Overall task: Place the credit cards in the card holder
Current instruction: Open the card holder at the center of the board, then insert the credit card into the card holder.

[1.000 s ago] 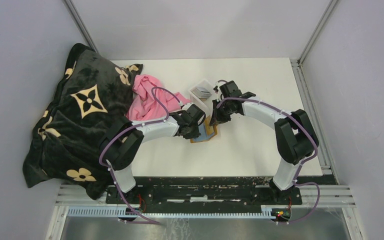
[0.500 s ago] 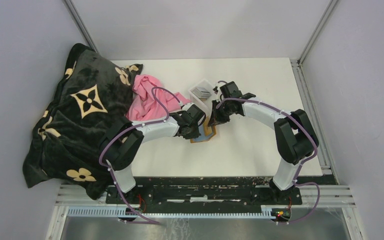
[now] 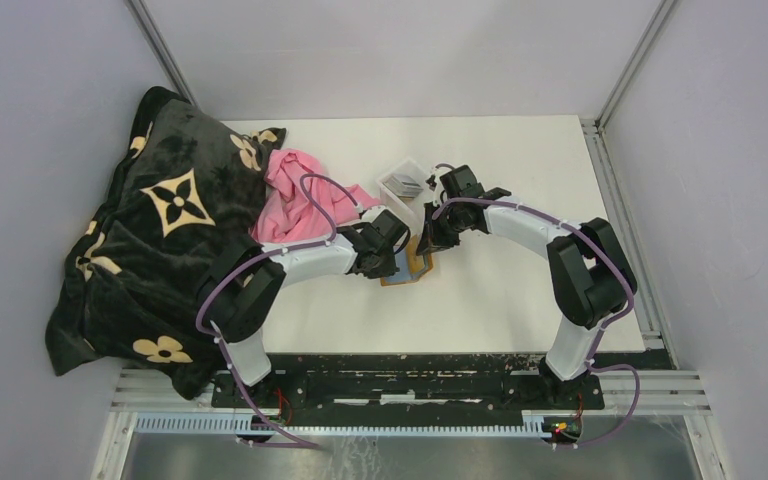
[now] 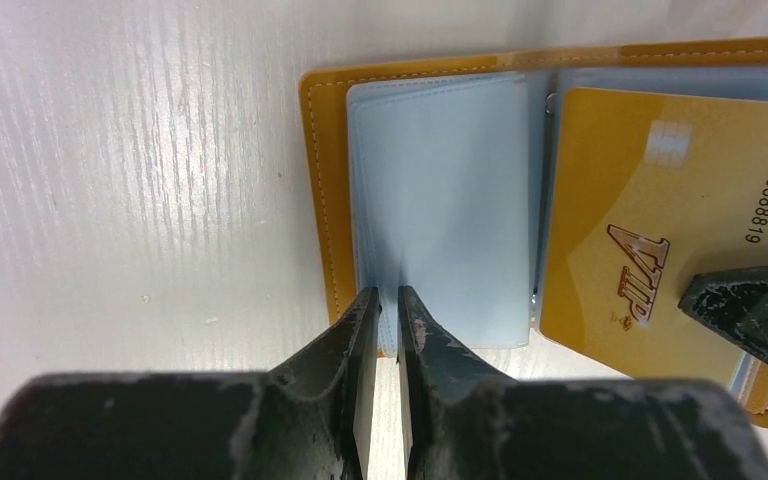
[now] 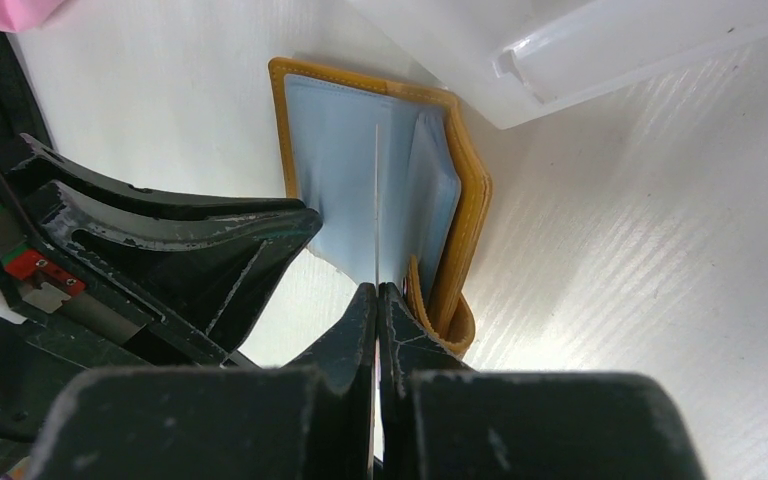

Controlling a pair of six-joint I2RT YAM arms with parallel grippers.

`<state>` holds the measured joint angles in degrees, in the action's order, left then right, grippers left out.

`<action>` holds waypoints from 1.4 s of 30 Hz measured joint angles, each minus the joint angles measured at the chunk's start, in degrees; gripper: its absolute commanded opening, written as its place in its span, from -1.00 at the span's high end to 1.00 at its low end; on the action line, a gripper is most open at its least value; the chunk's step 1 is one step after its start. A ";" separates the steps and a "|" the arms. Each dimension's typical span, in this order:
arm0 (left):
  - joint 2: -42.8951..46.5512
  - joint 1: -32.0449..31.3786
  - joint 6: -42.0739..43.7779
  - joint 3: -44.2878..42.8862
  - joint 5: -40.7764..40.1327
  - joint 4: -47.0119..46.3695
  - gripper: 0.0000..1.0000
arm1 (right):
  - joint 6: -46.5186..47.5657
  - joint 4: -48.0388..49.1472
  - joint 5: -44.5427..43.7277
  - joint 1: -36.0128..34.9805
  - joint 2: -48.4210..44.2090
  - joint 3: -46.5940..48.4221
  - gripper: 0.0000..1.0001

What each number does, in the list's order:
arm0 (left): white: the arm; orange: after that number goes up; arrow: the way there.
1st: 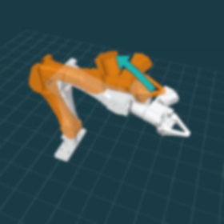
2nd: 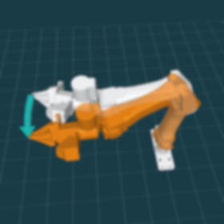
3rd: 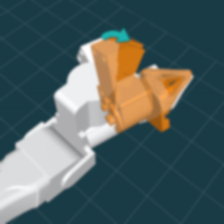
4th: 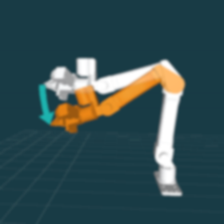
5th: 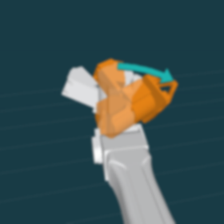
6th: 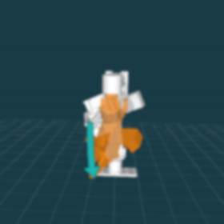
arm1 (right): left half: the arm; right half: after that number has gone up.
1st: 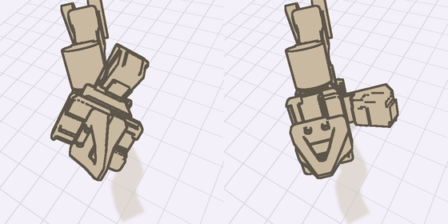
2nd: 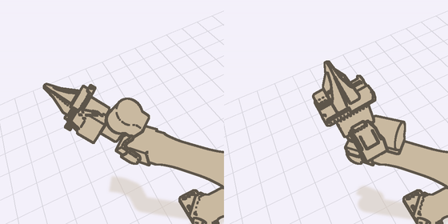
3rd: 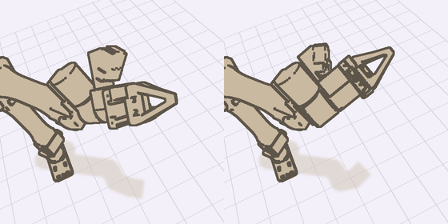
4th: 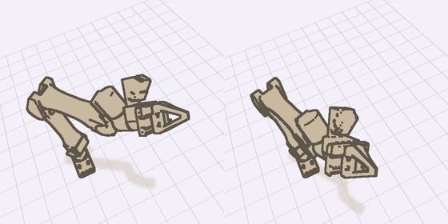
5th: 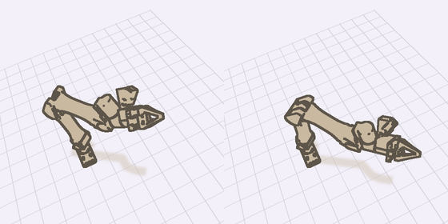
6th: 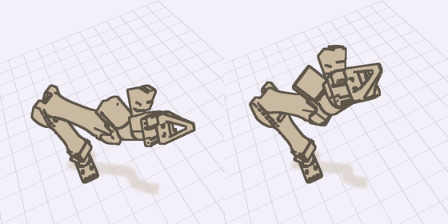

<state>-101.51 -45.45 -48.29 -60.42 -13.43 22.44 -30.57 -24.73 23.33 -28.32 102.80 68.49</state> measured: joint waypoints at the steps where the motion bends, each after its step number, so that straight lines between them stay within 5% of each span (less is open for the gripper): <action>1: 0.04 0.00 0.00 0.07 -0.04 -0.04 0.57 | -0.02 -0.02 -0.02 0.00 0.00 0.00 0.98; 42: 1.81 0.00 -0.02 2.89 -1.70 -2.19 0.56 | -3.67 4.26 2.64 0.85 0.46 -3.43 0.98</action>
<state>-99.70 -45.45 -48.31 -57.54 -15.14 20.25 -34.24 -20.47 25.98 -27.46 103.26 65.06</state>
